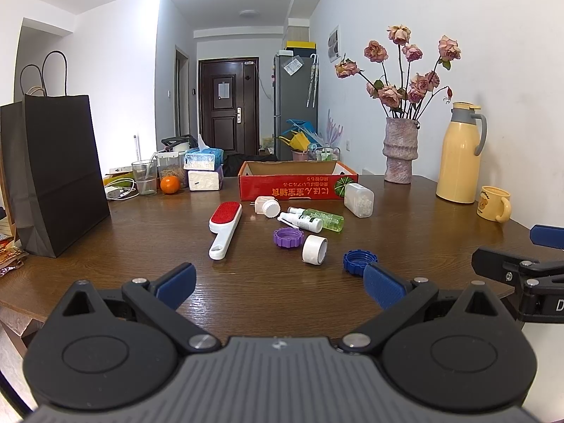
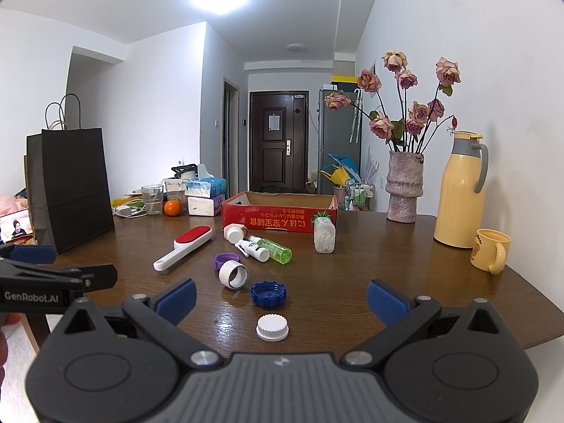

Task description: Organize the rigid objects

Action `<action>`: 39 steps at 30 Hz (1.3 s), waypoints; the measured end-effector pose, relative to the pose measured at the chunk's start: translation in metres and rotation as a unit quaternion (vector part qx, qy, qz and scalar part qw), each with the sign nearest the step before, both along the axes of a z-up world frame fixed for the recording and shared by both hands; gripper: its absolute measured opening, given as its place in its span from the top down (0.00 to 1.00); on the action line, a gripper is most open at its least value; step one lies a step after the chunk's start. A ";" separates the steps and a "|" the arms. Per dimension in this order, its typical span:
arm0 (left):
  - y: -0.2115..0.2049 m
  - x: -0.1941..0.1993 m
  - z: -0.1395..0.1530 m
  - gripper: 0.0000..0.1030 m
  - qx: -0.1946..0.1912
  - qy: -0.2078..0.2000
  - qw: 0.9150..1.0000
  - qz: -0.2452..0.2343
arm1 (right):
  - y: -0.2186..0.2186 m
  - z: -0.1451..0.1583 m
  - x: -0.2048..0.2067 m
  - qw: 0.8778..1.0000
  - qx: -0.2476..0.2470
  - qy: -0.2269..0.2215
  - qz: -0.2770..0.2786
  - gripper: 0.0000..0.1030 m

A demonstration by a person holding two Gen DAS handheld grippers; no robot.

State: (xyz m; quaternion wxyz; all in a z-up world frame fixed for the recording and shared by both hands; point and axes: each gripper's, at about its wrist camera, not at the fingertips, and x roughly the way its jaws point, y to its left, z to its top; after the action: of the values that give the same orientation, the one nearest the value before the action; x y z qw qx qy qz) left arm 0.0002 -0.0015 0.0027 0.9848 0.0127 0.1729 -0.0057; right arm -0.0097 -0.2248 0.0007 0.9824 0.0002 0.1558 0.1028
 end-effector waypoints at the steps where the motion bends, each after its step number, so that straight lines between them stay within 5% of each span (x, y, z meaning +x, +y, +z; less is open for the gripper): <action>1: 0.000 0.000 0.000 0.00 0.000 0.000 1.000 0.000 | 0.000 0.000 0.000 1.000 0.000 0.000 0.000 0.00; 19: 0.002 0.020 -0.006 0.00 -0.013 0.013 1.000 0.008 | 0.001 -0.012 0.018 1.000 -0.002 0.019 0.000 0.00; 39: 0.018 0.091 -0.026 0.00 -0.028 0.072 0.997 0.028 | 0.005 -0.035 0.091 0.996 -0.015 0.092 0.007 0.00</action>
State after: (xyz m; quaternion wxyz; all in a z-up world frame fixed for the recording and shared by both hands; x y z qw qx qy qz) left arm 0.0915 0.0160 -0.0229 0.9697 -0.0204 0.2430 0.0162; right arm 0.0810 -0.2198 -0.0347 0.9632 -0.0064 0.2466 0.1071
